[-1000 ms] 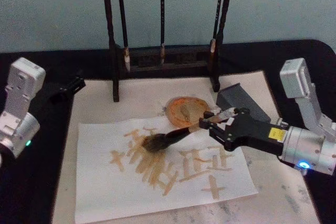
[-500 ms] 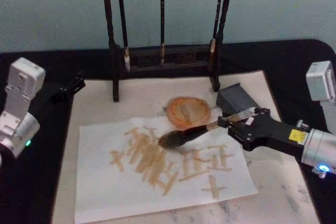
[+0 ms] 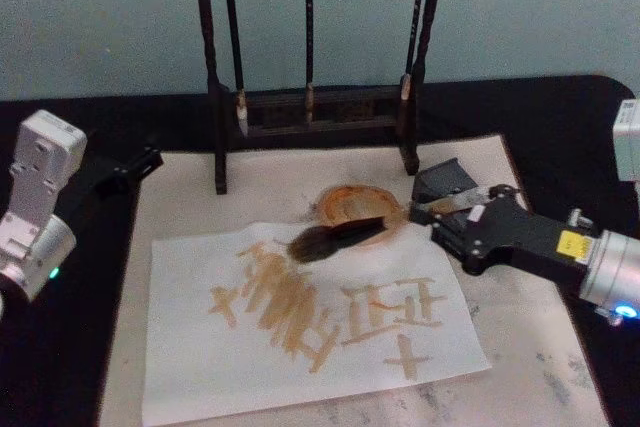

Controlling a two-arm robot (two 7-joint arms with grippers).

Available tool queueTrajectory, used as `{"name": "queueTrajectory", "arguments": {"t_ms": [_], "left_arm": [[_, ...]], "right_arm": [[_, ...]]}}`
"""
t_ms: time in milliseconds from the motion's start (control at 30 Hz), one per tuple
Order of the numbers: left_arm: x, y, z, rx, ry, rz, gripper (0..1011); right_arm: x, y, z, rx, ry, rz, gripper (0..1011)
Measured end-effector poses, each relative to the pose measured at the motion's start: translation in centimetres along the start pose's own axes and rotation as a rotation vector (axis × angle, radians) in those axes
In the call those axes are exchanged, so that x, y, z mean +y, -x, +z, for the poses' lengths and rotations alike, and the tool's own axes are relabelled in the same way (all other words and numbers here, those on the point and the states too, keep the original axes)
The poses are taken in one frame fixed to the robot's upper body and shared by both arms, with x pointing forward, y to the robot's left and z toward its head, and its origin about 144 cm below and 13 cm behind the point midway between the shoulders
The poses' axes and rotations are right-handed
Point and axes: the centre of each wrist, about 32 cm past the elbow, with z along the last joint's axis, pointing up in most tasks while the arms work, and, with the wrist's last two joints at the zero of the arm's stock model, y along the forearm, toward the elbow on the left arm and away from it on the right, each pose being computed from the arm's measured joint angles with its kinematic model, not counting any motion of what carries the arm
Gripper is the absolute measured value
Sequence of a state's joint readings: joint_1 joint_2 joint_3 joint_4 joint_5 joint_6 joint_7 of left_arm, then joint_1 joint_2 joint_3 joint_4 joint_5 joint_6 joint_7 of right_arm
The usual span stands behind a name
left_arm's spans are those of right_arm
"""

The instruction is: Pick up the brush from the inkstone, write on the paper, then place the brush back to its original position.

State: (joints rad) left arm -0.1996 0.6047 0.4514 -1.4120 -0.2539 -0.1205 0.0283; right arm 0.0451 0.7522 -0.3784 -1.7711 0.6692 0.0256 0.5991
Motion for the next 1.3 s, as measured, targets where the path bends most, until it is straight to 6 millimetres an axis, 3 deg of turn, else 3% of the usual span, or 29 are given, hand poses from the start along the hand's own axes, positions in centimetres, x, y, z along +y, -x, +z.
{"name": "queueTrajectory", "arguments": {"t_ms": [333, 667, 967, 1300], "left_arm": [[0.0, 0.0, 0.0, 0.000, 0.000, 0.000, 1002], [0.0, 0.0, 0.0, 0.000, 0.000, 0.000, 1002], [0.0, 0.0, 0.0, 0.000, 0.000, 0.000, 1002], [0.0, 0.0, 0.0, 0.000, 0.000, 0.000, 1002]], "right_arm": [[2.2, 1.8, -0.1, -0.014, 0.001, 0.090, 166], [3.4, 2.5, -1.9, 0.021, 0.050, 0.136, 165], [2.8, 2.6, -2.7, 0.034, 0.085, 0.127, 166], [0.7, 1.8, -2.9, 0.031, 0.097, 0.068, 166]]}}
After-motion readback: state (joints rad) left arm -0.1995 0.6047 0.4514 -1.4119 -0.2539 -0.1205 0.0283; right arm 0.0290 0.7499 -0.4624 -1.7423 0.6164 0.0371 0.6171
